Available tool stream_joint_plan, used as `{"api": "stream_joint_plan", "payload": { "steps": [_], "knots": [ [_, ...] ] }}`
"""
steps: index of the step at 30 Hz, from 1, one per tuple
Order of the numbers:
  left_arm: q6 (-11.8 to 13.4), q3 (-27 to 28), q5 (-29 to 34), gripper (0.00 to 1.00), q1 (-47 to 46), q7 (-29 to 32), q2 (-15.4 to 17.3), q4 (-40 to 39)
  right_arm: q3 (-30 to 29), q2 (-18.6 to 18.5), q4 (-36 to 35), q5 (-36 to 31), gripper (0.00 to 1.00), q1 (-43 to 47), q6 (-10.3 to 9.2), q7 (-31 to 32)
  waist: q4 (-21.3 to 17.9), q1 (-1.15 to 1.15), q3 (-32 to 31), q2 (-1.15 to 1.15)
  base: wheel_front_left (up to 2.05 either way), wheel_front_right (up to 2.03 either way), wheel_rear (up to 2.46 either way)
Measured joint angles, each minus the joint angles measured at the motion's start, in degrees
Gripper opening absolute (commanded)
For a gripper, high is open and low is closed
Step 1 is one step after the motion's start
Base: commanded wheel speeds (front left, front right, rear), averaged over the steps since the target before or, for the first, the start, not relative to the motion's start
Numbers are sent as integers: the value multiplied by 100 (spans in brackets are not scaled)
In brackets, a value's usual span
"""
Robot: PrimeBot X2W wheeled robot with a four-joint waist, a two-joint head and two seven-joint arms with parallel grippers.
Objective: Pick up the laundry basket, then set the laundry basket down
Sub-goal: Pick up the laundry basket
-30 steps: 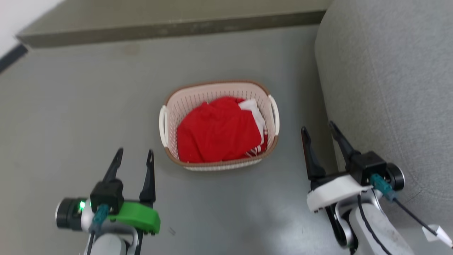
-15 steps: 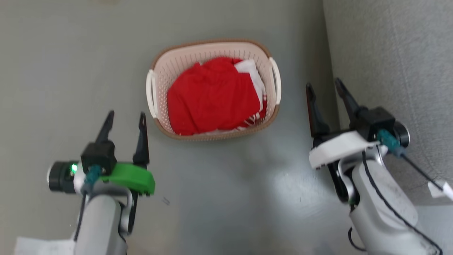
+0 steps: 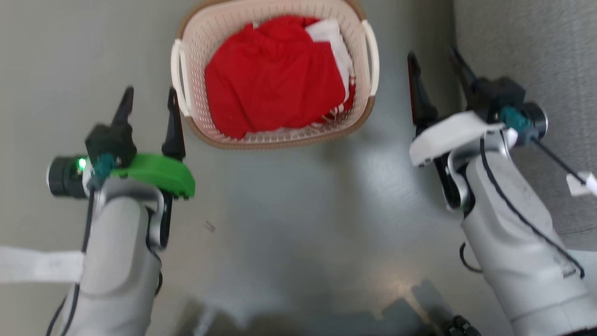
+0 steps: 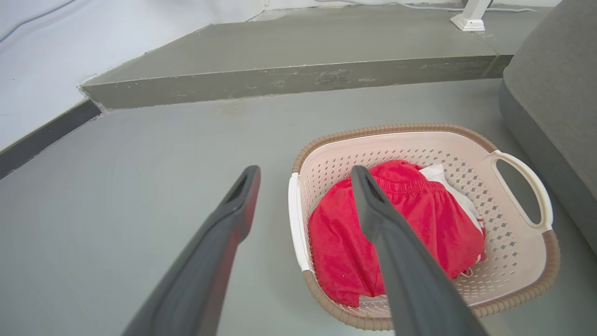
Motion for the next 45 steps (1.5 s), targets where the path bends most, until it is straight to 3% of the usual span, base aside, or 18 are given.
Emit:
{"api": "stream_joint_plan", "payload": {
  "steps": [13, 23, 45],
  "knots": [
    [-70, 47, -178, 100, -1186, 179, -58, 737, -62, -23, 791, -12, 100, -1451, 30, 154, 77, 0, 970, 0, 0, 0, 0],
    [-138, 45, -301, 100, -1900, 192, -107, 1386, -26, -36, 1516, 138, 100, -1985, 55, 199, 144, 0, 1600, 0, 0, 0, 0],
    [-302, -294, -302, 100, -2722, 321, -137, 2668, 401, -49, 2611, 761, 100, -2619, 146, 358, 229, -1, 1970, 0, 0, 0, 0]
  ]
}}
